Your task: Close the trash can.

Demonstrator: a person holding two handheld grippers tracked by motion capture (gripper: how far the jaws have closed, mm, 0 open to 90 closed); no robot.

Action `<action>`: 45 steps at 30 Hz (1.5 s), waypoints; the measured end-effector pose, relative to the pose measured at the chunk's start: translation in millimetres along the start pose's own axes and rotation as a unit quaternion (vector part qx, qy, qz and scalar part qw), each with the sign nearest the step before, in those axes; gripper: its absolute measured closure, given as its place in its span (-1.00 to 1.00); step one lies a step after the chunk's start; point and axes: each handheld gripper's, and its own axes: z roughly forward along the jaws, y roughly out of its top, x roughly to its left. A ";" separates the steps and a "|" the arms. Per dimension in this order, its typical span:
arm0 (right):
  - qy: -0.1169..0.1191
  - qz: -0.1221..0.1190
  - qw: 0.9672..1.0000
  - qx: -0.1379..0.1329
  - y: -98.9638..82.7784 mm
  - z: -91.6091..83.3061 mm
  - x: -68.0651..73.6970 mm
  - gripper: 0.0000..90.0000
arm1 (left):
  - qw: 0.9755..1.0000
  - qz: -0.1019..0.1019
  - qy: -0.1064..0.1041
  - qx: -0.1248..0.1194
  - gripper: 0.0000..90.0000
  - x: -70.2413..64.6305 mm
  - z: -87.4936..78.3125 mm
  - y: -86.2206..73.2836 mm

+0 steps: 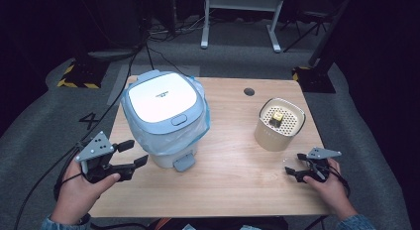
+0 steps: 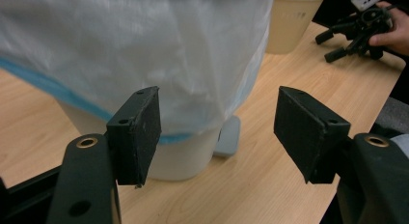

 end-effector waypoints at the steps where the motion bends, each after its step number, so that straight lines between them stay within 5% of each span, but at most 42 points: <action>1: 0.000 0.000 1.000 0.000 0.0 0.0 0.0 -0.63 | 1.000 0.000 0.000 0.000 -0.24 2.4 2.1 -5.7; 12: 0.000 0.000 1.000 0.000 0.0 0.0 0.0 -0.63 | 0.998 -0.039 0.023 0.036 -0.24 26.9 33.6 -69.4; 24: 0.000 0.000 1.000 0.000 0.0 0.0 0.0 -0.63 | 0.989 -0.078 0.060 0.114 -0.24 36.6 64.0 -111.0; 31: 0.000 0.000 1.000 0.000 0.0 0.0 0.0 -0.63 | 0.984 -0.064 0.064 0.150 -0.30 34.0 77.0 -121.2; 32: 0.000 0.000 1.000 0.000 0.0 0.0 0.0 -0.63 | 0.982 -0.059 0.064 0.166 -0.32 32.9 80.0 -122.6; 36: 0.000 0.000 1.000 0.000 0.0 0.0 0.0 -0.63 | 0.983 -0.024 0.071 0.170 -0.44 30.0 84.2 -123.4; 39: 0.000 0.000 1.000 0.000 0.0 0.0 0.0 -0.63 | 0.986 -0.026 0.081 0.140 -0.59 29.2 90.0 -128.5; 45: 0.000 -0.001 1.000 0.000 0.0 0.0 0.0 -0.63 | 0.983 -0.046 0.106 0.139 -0.69 28.5 97.7 -124.4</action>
